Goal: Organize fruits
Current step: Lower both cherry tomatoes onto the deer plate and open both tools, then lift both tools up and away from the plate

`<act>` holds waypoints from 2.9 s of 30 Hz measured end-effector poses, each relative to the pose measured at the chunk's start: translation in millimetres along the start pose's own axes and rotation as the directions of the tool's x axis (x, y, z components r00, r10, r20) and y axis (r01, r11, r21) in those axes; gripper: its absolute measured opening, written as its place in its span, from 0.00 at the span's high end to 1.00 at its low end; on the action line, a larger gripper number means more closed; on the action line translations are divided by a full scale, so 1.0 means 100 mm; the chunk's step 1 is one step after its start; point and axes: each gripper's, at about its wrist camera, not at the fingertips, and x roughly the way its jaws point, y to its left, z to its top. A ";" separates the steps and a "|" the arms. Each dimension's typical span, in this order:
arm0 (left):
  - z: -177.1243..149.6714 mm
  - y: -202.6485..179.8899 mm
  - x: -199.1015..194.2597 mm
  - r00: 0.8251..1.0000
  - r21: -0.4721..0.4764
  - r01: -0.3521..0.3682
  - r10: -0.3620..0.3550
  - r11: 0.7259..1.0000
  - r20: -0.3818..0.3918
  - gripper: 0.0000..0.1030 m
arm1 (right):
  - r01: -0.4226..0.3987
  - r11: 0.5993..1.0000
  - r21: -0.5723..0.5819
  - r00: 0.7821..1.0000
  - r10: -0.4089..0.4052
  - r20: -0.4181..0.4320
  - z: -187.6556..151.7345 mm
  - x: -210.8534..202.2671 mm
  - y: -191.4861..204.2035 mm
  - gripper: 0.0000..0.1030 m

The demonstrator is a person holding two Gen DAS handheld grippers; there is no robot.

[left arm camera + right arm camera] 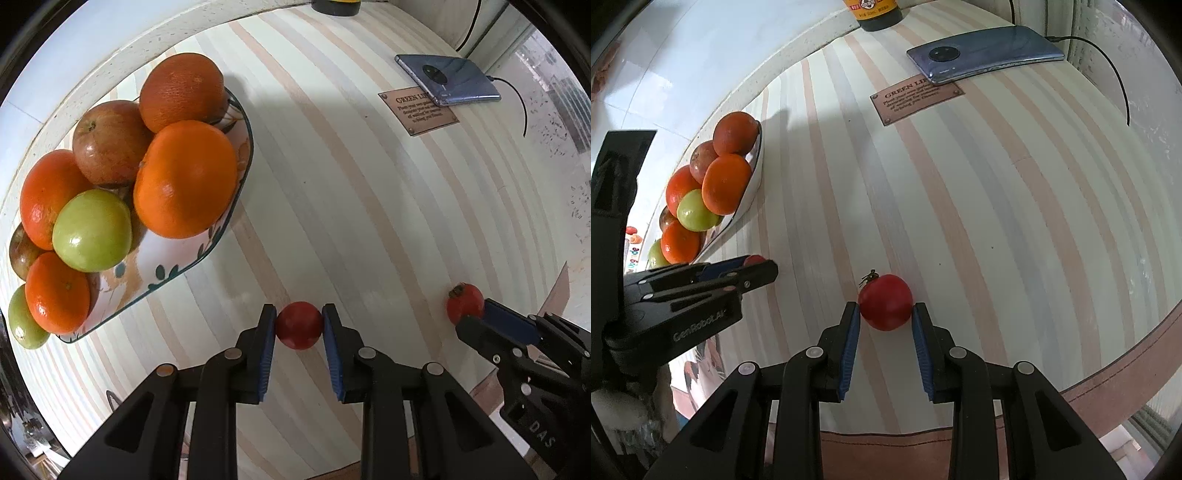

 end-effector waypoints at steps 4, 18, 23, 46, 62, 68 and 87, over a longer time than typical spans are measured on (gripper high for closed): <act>-0.05 0.06 -0.05 1.000 -0.017 0.011 -0.011 1.000 0.002 0.78 | 0.003 1.000 0.004 1.000 -0.003 0.005 0.01 -0.01 -0.01 0.69; -0.24 0.63 -0.13 0.990 -0.165 0.133 -0.137 0.977 -0.015 0.78 | -0.007 1.000 -0.006 0.998 0.007 0.068 0.12 0.02 0.07 0.67; -0.30 0.99 -0.42 0.984 -0.237 0.180 -0.177 0.955 0.032 0.78 | -0.076 0.997 -0.018 0.993 0.077 0.087 0.16 -0.06 0.23 0.67; 0.00 1.95 -0.61 0.989 -0.409 0.151 -0.136 0.900 0.065 0.78 | -0.263 0.928 -0.264 0.958 0.283 0.040 0.47 0.54 1.78 0.66; 0.05 1.85 -0.67 0.992 -0.412 0.122 -0.105 0.903 0.064 0.51 | -0.224 0.944 -0.241 0.967 0.247 0.067 0.49 0.37 1.76 0.17; -0.11 1.86 -1.01 0.990 -0.396 0.052 0.004 0.917 0.139 0.15 | -0.003 0.964 -0.264 0.993 0.033 0.110 0.44 0.08 1.72 0.08; -1.01 1.85 -1.67 0.939 -0.486 -0.051 0.208 0.873 0.275 0.04 | 0.148 0.925 -0.351 0.969 -0.066 0.237 0.14 -0.86 1.97 0.05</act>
